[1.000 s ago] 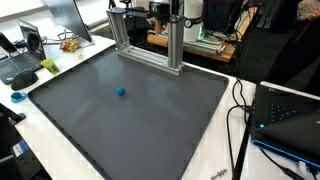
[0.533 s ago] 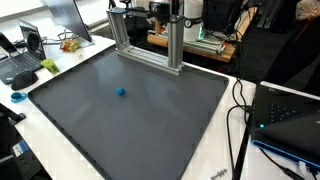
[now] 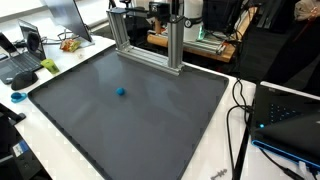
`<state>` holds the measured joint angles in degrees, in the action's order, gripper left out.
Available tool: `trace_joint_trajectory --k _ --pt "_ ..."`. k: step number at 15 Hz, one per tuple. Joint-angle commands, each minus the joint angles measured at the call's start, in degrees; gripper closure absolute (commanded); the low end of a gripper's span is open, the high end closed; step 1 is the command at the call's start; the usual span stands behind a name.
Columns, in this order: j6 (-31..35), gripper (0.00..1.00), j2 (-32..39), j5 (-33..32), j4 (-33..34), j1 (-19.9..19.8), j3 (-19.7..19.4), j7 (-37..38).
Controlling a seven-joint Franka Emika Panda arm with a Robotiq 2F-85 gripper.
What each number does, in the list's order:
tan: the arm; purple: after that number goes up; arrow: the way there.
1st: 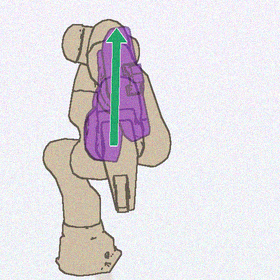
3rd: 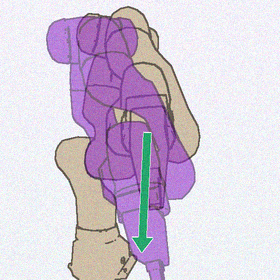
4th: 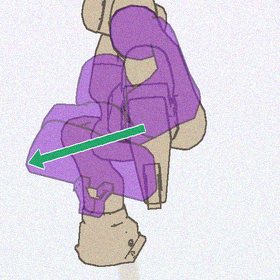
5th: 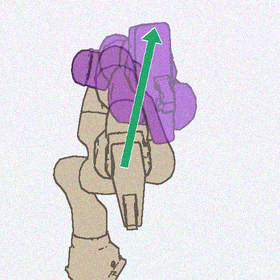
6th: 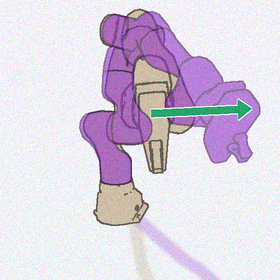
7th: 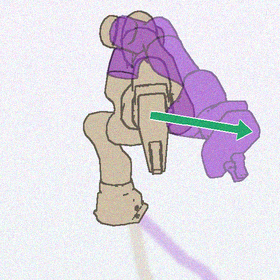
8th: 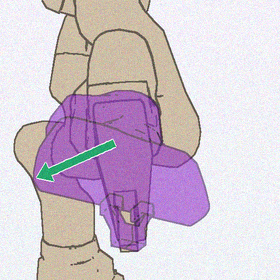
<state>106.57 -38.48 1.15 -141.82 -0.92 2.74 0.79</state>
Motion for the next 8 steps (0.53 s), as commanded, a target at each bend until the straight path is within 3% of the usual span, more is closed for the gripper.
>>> trace_joint_trajectory --k 1,8 --pt "3.01 0.0 0.81 -0.52 -2.21 0.53 -0.77 -0.07" --pt "4.13 0.0 2.39 -0.06 -3.53 0.43 -1.47 -0.19"
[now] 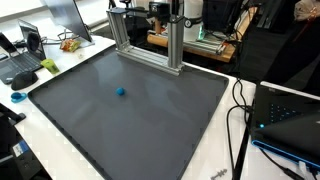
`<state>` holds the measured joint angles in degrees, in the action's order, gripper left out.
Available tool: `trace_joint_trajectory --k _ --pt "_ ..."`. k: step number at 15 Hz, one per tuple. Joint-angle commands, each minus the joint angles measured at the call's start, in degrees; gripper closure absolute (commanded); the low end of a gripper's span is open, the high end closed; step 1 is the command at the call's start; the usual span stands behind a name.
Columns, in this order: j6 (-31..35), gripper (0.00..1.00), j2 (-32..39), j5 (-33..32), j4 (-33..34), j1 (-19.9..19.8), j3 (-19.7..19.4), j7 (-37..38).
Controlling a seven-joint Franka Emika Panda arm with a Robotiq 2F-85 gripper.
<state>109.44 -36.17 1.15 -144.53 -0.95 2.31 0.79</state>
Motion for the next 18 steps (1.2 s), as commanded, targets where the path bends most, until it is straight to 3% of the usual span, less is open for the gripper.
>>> trace_joint_trajectory --k 1,18 --pt "1.37 0.0 0.17 -0.12 -0.96 0.39 -1.12 -0.18" --pt "4.89 0.0 0.84 -0.05 -3.58 0.08 -2.67 -0.49"
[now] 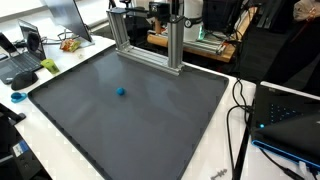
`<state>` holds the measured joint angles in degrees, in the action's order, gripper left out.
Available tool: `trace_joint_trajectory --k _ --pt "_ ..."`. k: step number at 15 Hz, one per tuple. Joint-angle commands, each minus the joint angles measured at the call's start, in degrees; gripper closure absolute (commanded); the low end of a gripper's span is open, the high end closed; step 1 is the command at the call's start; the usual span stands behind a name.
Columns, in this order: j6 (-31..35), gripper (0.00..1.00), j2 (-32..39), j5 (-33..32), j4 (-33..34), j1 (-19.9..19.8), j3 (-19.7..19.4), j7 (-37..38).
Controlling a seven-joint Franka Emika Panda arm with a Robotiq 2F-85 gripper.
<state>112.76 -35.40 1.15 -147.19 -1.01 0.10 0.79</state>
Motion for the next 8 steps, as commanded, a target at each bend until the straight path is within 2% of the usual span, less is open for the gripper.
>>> trace_joint_trajectory --k 1,8 --pt "1.64 0.0 0.06 -0.08 -0.99 0.13 -0.46 -0.47" --pt "3.73 0.0 0.54 -0.12 -1.9 0.11 -0.49 -0.56"
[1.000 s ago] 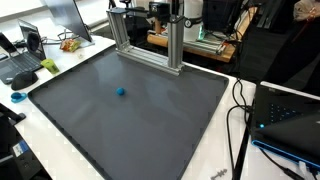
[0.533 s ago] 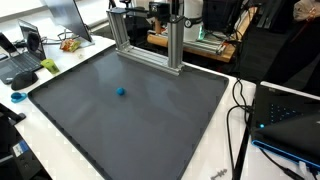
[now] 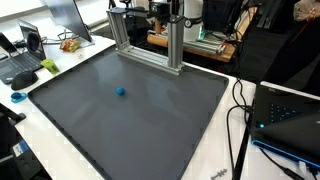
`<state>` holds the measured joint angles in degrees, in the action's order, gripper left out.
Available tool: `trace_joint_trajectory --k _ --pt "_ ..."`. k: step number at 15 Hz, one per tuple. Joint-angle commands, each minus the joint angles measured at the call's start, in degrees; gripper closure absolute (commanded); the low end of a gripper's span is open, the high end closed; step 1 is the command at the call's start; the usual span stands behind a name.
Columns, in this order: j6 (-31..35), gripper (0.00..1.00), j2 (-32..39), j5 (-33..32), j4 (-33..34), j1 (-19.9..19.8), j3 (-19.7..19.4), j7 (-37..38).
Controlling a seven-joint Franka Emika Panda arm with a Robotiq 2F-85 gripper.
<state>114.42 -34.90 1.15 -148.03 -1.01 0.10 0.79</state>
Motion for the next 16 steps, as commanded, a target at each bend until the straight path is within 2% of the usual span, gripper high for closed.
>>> trace_joint_trajectory --k 1,16 --pt "2.62 0.0 0.08 -0.25 -1.38 0.02 -0.45 -0.46" --pt "5.15 0.0 0.08 -2.61 -3.36 -0.45 -0.53 -1.8"
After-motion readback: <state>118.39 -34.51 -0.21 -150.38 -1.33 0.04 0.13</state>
